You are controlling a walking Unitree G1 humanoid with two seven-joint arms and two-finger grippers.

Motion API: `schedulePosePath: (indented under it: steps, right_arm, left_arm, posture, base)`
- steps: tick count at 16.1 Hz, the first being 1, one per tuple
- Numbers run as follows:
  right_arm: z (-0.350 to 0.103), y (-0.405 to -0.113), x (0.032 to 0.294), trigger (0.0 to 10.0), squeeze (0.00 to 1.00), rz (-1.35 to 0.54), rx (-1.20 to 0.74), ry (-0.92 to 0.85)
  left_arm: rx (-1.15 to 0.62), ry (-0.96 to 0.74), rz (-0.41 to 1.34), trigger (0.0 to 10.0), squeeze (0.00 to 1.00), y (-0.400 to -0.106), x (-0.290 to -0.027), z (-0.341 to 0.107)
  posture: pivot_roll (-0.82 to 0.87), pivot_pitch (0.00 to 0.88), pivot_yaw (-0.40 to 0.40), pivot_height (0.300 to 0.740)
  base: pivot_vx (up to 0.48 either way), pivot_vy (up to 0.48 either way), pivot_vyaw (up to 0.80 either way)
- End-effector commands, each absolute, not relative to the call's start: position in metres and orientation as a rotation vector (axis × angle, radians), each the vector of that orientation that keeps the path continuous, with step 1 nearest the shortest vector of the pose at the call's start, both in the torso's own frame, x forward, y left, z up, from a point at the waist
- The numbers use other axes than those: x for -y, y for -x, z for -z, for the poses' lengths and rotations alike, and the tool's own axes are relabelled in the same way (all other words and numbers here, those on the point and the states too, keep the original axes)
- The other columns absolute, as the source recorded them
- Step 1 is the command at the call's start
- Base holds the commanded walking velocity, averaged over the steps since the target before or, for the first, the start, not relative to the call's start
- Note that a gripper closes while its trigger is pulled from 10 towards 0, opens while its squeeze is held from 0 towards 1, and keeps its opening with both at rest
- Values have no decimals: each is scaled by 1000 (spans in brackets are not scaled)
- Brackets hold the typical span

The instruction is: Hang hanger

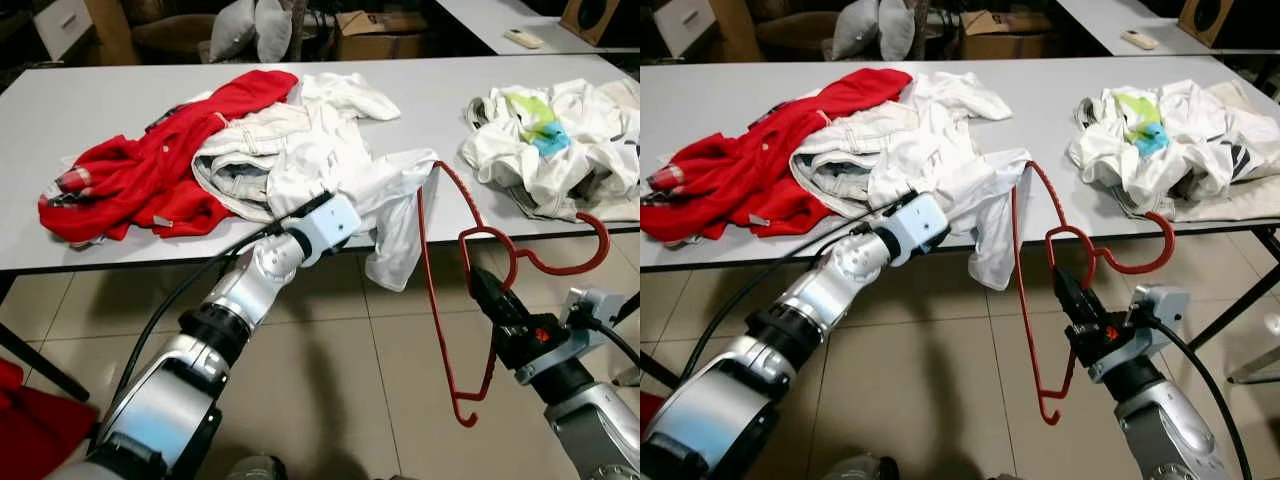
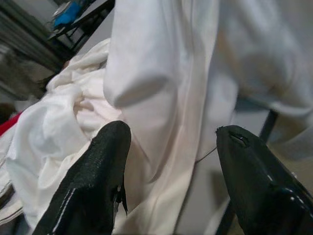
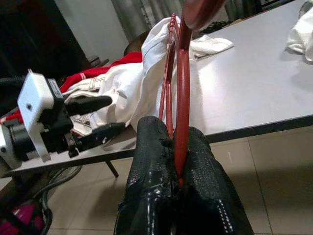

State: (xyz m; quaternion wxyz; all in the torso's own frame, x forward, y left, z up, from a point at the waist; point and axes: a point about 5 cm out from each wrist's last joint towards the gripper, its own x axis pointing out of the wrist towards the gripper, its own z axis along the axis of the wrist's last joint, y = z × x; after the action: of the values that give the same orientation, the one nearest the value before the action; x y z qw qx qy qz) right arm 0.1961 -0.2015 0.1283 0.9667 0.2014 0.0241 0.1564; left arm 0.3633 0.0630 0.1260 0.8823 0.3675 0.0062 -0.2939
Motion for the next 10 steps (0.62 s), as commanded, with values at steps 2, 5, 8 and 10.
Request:
schedulePosePath:
  steps: [2,5,8,10]
  right_arm:
    - [-135,-196,202,10000,0,-310,-21,-420]
    - [-139,-197,200,10000,0,-323,-5,-427]
    - [-143,-197,199,10000,0,-341,13,-446]
    - [-144,-197,197,10000,0,-350,15,-449]
  left_arm:
    - [11,-774,645,4392,0,-363,-53,-125]
    - [36,-739,689,8745,0,-361,-41,-125]
    - [78,-740,609,4118,0,-366,-40,-131]
    - [91,-692,579,0,0,-369,-39,-137]
  posture:
    - [-98,51,37,740]
    - [-102,47,38,740]
    - [-99,41,31,740]
    - [-99,39,31,740]
  base:
    - [0,0,0]
    - [0,0,0]
    - [0,0,0]
    - [0,0,0]
